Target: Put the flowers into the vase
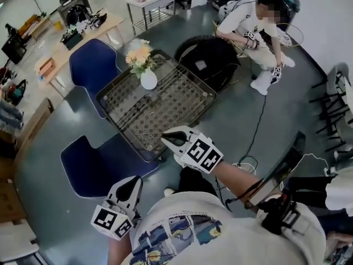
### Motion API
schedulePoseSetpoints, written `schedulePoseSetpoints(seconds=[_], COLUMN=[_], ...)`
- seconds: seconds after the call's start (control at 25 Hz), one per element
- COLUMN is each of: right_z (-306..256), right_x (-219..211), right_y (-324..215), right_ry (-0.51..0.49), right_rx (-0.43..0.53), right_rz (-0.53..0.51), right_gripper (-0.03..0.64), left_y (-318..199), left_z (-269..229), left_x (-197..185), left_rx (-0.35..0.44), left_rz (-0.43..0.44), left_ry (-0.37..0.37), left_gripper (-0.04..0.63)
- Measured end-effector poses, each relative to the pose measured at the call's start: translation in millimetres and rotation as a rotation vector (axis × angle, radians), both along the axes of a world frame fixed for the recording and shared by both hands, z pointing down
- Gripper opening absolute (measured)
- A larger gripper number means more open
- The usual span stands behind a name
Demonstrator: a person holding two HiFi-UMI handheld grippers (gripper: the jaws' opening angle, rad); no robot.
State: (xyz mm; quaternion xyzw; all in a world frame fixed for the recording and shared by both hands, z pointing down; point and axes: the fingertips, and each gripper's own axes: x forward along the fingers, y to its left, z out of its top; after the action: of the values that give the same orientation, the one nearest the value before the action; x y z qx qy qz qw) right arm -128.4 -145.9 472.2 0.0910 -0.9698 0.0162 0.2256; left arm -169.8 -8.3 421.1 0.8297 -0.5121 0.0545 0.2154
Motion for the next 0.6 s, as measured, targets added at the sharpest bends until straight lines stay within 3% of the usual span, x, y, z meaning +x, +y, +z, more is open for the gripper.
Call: schedulePoseSetpoints(seconds=[0.28,0.6], right_z=[-6.8,-15.0], right_x=[4.9,2.7], right_y=[86.4,135.9], right_ry=[-0.033,-0.055], right_rx=[-0.034,-0.03], right_rz=[-0.05,-0.087], right_gripper=[0.014,0.011], left_y=[37.5,65.3], left_z=[7.4,11.1], left_x=[12.2,25.9], left_rx=[-0.007,-0.009], left_rz=[0.03,0.066], left_ry=[0.015,0.001], left_gripper=[0.009,0.009])
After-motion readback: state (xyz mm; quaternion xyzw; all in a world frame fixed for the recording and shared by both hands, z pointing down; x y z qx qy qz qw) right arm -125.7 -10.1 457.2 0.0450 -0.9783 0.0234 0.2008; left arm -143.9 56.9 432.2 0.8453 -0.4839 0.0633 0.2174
